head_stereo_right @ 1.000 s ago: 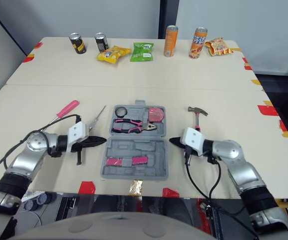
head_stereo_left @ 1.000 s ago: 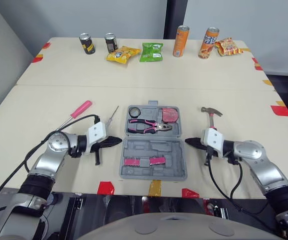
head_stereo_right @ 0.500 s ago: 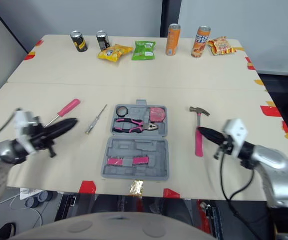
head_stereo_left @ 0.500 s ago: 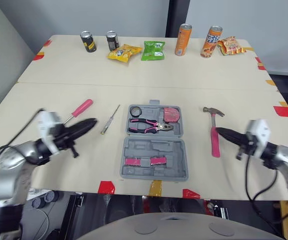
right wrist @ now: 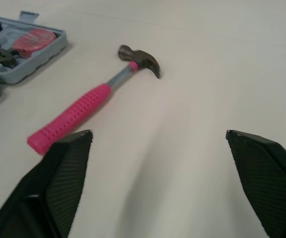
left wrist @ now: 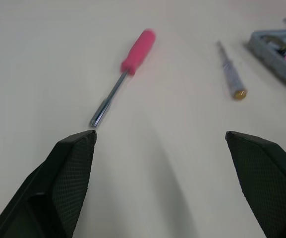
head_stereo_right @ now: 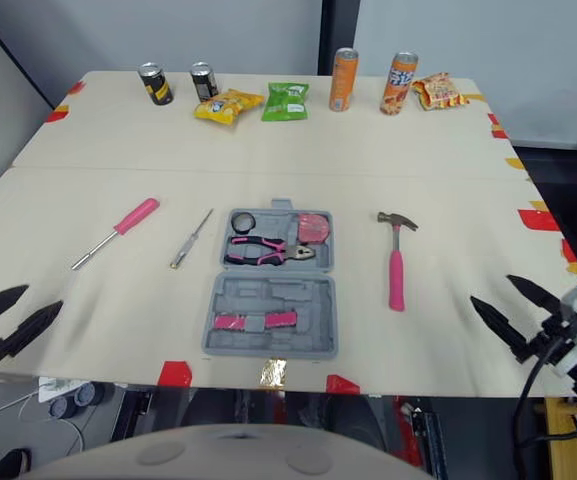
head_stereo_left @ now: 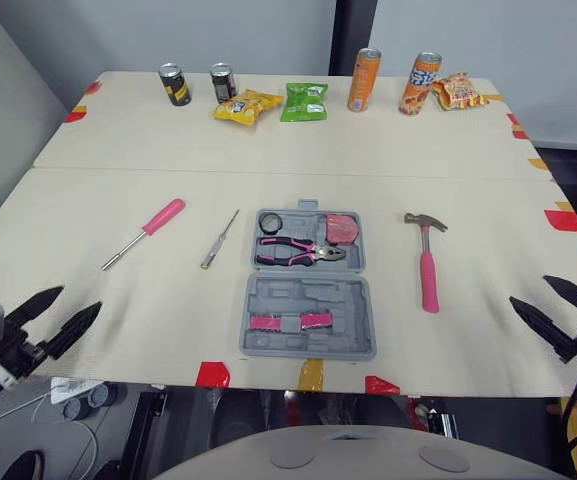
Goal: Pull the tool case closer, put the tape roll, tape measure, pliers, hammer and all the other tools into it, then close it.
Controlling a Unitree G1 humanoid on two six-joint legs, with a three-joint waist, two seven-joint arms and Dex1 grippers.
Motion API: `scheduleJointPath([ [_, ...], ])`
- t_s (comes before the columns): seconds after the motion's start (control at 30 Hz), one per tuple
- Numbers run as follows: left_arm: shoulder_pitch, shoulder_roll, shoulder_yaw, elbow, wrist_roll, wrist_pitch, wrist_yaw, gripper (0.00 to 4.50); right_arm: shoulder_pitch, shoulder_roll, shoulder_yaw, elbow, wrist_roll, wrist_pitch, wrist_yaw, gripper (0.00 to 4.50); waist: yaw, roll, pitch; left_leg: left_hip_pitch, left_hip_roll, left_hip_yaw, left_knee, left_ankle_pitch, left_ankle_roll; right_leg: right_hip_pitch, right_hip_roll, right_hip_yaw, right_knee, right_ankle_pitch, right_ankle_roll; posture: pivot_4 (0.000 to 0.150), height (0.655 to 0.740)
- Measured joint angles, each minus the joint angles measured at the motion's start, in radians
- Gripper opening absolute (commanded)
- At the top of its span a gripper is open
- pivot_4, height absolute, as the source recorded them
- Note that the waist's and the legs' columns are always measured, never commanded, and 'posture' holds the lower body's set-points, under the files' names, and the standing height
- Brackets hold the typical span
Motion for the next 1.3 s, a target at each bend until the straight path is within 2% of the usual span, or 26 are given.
scheduleJointPath([
  [0.1, 0.007, 0.001, 0.023, 0.085, 0.014, -0.035, -0.008, 4.50, 0.021, 0.001, -0.030, 0.082, 0.000, -0.017, 0.004, 4.46, 0.003, 0.001, 0.000, 0.000, 0.000, 0.000, 0.000, 0.000, 0.002, 0.001, 0.000, -0.001, 0.000, 0.000, -0.001, 0.150, 0.7400],
  [0.4, -0.031, 0.001, 0.022, 0.087, 0.021, -0.047, -0.021, 4.50, 0.010, 0.001, -0.032, 0.119, -0.008, -0.046, 0.022, 4.46, 0.004, 0.002, 0.001, 0.000, 0.000, -0.001, 0.002, 0.002, 0.007, 0.000, -0.002, -0.005, 0.006, -0.001, -0.004, 0.150, 0.7400],
  [0.5, -0.053, 0.002, -0.005, 0.037, 0.024, -0.035, -0.017, 4.50, -0.013, 0.001, -0.022, 0.100, -0.010, -0.048, 0.023, 4.46, 0.004, 0.003, 0.001, -0.001, 0.000, -0.001, 0.006, 0.002, 0.007, 0.000, -0.003, -0.006, 0.008, -0.001, -0.004, 0.150, 0.7400],
  [0.77, -0.107, 0.008, -0.144, -0.173, 0.061, 0.058, 0.040, 4.50, -0.068, -0.008, 0.074, -0.093, -0.006, -0.003, 0.059, 4.46, 0.003, 0.003, 0.001, -0.002, 0.001, -0.002, 0.009, 0.002, 0.007, 0.000, -0.003, -0.008, 0.012, -0.001, -0.004, 0.150, 0.7400],
  [1.0, -0.202, -0.078, -0.330, -0.419, 0.162, 0.229, 0.324, 4.50, -0.172, -0.016, 0.222, -0.302, 0.013, 0.053, 0.114, 4.46, 0.003, 0.004, 0.000, -0.003, 0.000, -0.003, 0.011, 0.002, 0.006, -0.001, -0.003, -0.009, 0.014, -0.001, -0.004, 0.150, 0.7400],
  [1.23, -0.306, -0.137, -0.449, -0.517, 0.252, 0.377, 0.536, 4.50, -0.329, -0.060, 0.306, -0.352, 0.019, 0.083, 0.164, 4.46, 0.003, 0.002, 0.000, -0.004, -0.002, -0.004, 0.013, 0.005, 0.001, 0.000, -0.002, -0.008, 0.015, -0.001, -0.003, 0.150, 0.7400],
  [1.3, -0.339, -0.186, -0.470, -0.518, 0.277, 0.380, 0.595, 4.50, -0.371, -0.059, 0.325, -0.350, 0.019, 0.089, 0.165, 4.46, 0.003, 0.003, -0.001, -0.004, -0.003, -0.003, 0.014, 0.005, 0.000, 0.000, -0.002, -0.008, 0.015, 0.000, -0.003, 0.150, 0.7400],
])
